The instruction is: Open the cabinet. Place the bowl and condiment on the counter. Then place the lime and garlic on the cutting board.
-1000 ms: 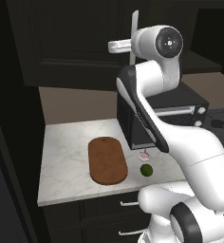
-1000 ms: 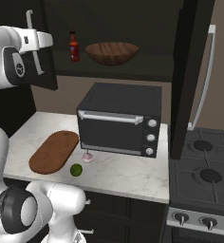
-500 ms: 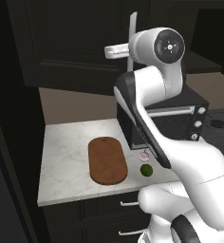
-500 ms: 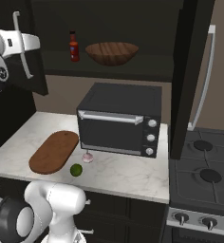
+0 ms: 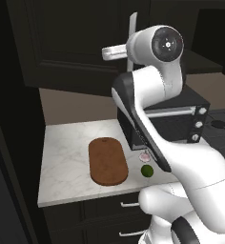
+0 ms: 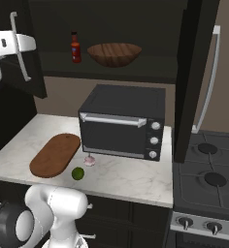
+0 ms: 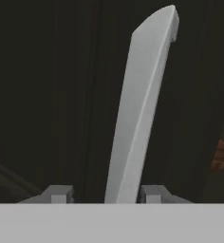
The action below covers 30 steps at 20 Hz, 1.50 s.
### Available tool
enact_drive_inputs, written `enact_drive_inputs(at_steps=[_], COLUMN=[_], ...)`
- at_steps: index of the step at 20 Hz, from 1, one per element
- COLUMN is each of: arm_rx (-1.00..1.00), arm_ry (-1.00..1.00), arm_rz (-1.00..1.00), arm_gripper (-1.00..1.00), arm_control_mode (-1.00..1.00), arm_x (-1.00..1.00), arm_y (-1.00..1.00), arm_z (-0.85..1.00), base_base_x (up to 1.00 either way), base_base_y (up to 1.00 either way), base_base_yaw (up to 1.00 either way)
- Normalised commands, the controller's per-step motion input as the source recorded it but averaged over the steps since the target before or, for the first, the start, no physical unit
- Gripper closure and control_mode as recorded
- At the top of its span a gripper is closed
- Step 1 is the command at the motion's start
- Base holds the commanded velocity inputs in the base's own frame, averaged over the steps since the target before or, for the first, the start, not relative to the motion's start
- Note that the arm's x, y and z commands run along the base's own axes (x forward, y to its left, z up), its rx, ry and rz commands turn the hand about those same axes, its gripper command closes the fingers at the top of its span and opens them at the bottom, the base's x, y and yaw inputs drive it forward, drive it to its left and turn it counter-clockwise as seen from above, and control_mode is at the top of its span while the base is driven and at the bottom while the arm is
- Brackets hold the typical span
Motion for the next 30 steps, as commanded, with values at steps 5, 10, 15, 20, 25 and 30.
enact_drive_inputs(at_steps=[5,10,15,20,25,30], arm_rx=[0.03,0.07,0.06,0.06,0.03,0.0], arm_ry=[0.0,-0.01,-0.04,0.0,0.0,0.0], arm_rz=[0.03,0.02,0.0,0.01,0.0,0.0], arm_gripper=[-1.0,-1.0,-1.0,-1.0,-1.0,-1.0], arm_control_mode=[-1.0,-1.0,-1.0,-1.0,-1.0,-1.0], arm_x=[-0.1,-0.37,-0.28,0.02,0.08,0.0], arm_y=[-0.21,-0.39,-0.3,-0.05,0.0,0.0], arm_z=[-0.08,-0.02,0.0,-0.07,-0.07,0.0], base_base_x=[0.0,0.0,0.0,0.0,0.0,0.0], base_base_y=[0.0,0.0,0.0,0.0,0.0,0.0], base_base_yaw=[0.0,0.0,0.0,0.0,0.0,0.0])
